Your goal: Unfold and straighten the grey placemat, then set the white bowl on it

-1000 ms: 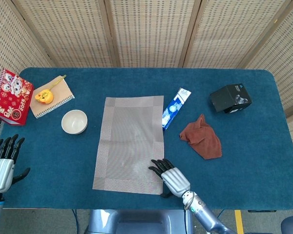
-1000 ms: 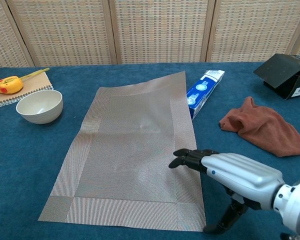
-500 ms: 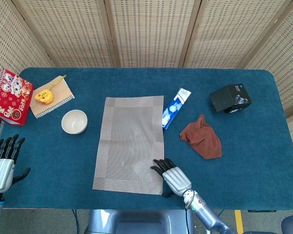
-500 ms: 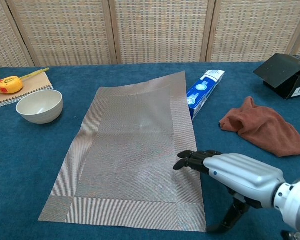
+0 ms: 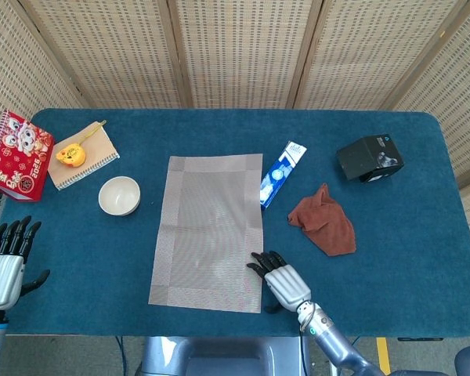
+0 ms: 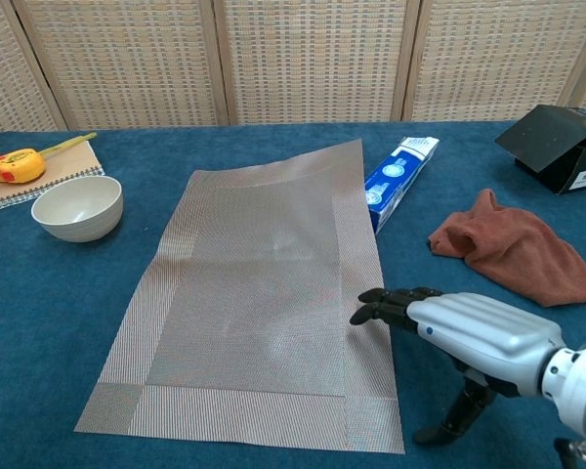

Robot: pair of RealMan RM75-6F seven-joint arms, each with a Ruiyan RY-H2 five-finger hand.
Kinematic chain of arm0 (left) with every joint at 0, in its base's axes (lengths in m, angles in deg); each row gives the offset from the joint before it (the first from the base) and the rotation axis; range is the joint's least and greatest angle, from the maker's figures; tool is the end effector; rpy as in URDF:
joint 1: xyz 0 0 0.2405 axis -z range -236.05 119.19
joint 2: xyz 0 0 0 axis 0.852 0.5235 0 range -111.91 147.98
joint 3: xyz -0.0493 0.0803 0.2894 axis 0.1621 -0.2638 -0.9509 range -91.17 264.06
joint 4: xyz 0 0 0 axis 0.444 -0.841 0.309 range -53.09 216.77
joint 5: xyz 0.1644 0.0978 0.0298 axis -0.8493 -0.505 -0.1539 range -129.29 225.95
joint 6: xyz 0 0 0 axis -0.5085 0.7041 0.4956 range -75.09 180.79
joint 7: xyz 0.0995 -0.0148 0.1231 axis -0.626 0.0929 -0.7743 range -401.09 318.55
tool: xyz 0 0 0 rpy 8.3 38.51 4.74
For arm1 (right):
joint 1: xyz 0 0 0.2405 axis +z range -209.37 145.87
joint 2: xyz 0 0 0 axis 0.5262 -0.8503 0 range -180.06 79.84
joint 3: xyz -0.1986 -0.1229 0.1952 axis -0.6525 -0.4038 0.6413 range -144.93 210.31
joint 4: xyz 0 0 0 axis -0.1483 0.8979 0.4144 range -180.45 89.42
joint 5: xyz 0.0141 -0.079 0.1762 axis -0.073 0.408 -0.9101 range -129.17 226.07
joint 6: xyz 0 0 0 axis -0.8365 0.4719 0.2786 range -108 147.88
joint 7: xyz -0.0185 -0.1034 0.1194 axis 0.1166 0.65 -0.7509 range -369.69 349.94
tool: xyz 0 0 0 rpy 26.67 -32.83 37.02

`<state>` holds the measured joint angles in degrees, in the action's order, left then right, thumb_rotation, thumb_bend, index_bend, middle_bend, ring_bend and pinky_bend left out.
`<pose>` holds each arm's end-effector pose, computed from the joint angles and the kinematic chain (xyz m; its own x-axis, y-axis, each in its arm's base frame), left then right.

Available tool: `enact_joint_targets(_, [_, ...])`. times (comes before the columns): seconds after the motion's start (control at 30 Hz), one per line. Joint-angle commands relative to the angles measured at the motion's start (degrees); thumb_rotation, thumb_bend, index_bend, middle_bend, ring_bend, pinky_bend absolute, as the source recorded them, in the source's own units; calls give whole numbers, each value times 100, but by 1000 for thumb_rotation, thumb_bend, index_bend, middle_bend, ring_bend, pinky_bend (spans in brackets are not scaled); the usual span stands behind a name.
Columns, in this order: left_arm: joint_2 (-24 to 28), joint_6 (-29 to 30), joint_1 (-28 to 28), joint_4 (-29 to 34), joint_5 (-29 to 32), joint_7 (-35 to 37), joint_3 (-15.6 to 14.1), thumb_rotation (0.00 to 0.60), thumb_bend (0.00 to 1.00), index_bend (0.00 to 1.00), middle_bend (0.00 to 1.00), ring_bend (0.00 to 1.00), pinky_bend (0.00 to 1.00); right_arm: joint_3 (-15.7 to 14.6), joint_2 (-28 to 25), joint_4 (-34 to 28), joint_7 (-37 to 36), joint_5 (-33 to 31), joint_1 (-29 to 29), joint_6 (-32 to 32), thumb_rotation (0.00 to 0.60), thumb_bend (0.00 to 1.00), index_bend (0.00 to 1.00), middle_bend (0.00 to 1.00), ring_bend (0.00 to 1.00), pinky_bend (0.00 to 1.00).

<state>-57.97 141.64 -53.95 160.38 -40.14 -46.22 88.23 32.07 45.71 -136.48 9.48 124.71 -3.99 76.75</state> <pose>-0.3685 0.1943 0.1430 0.5035 -0.0460 0.8628 0.8624 -0.0339 -0.5051 -0.2074 -0.2518 -0.0742 0.3673 -0.4722 0.8013 -0.8933 -0.4192 0.1625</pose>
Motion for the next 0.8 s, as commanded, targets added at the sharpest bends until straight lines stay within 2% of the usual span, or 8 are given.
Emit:
enact_joint_targets(0.03, [-4,-8,3,-2,-1,-6,-4,600,185,55,0,0,0,-11,25,14,-23,0,1,-15,600,13,140,0,0,0])
enact_joint_targets(0.17, [-7,-22,4,-1,12,-11,-3,600,185,55,0,0,0,23,149,138,-199,29,12,-27,600,28,138,0,0,0])
enact_joint_targets(0.37, [-1,-49,11,-14,44,24,12,600,184,55,0,0,0,55,428,510,-586,299,6,119,600,244,162,0,0,0])
enact_joint_targets(0.47, [7,-54,12,-18,53,57,17,600,185,55,0,0,0,58,519,645,-788,402,-11,189,600,309,168,0,0,0])
enact_joint_targets(0.8, [-4,-86,24,-39,64,76,16,600,185,55,0,0,0,106,534,587,-995,653,-3,377,600,331,179,0,0,0])
